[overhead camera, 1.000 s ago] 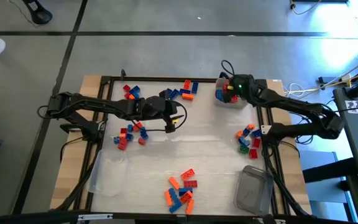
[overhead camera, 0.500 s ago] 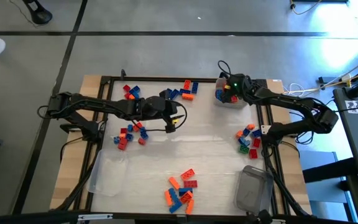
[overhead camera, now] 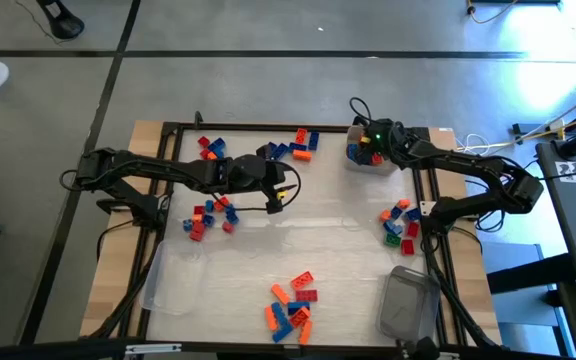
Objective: Sort blocks by size
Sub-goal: Put the red game piece into the gray bin, then put the orange game piece into the gray bin
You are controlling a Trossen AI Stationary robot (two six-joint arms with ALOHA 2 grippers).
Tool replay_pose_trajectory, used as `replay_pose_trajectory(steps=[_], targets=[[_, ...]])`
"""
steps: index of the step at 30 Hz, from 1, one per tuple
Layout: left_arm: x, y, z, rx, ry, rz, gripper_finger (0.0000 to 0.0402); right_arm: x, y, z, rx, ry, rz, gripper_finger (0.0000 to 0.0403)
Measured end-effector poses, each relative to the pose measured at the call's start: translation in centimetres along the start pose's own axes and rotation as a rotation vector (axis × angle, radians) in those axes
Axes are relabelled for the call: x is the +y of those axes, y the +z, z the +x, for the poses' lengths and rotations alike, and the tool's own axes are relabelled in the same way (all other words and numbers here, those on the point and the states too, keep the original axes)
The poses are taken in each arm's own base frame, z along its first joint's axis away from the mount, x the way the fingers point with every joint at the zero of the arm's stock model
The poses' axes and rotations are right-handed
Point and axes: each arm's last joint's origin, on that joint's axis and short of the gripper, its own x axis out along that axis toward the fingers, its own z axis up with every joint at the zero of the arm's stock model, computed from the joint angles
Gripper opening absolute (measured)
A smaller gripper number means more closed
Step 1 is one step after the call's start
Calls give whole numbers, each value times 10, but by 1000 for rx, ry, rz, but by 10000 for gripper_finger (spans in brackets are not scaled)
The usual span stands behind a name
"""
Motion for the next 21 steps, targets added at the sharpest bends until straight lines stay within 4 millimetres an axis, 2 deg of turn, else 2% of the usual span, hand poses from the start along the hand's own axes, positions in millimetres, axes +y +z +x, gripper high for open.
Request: replay_pose_trajectory(steps=[5, 9, 16, 21], targets=[[0, 0, 0, 0, 0, 0, 210, -1, 0, 0, 0, -31, 0, 275], [0, 0, 0, 1, 0, 0, 210, -1, 3, 0, -26, -28, -2, 299], [5, -2, 2, 13, 12, -22, 210, -2, 8, -9, -74, 22, 5, 298], [16, -10, 4, 79, 37, -53, 210, -2, 15, -22, -146, 197, 22, 294]])
